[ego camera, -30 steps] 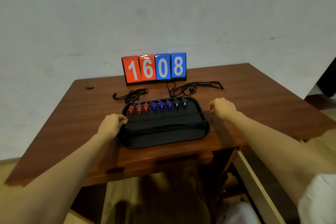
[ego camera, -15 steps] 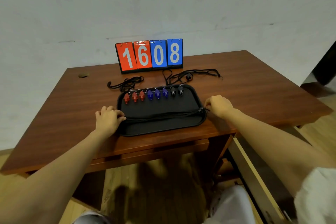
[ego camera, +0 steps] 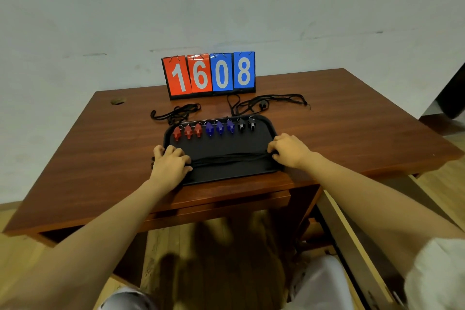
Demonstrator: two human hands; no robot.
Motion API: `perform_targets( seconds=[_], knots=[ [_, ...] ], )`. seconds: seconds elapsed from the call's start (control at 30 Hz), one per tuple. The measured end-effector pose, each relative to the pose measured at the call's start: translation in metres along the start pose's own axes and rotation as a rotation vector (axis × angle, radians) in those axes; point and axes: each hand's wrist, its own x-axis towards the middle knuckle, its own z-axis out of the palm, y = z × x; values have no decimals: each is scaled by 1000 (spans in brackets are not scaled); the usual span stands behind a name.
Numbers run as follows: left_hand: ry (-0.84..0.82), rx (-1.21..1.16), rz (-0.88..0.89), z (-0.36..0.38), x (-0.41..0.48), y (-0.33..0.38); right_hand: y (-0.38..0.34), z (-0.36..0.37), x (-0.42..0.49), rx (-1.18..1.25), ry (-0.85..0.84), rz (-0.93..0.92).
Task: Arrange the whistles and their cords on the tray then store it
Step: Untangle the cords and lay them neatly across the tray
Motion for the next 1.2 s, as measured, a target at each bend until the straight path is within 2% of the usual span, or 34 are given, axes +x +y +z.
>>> perform_targets(
  seconds=[0.07,0.2,0.33,0.67,0.8,0.97,1.13,1.2],
  knots=[
    [21,-18,10,2,0,3,-4,2,3,-13,-16,-4],
    [105,-111,21,-4,11,8,-11,-11,18,126,86,-21],
    [110,-162,10,-23,51,22,-19,-35,49,254,172,16],
    [-9,-272,38,-31,202,42,3,-53,172,391,133,250],
    [-144,-256,103,-12,248,42,9,-36,219,407,33,301],
    [-295,-211,186,9,271,48,7,-17,247,367,-78,334],
    [-278,-157,180,18,274,43,8,-14,254,355,-80,349],
    [-282,-182,167,19,273,40,10,-14,256,362,-17,338]
  ],
)
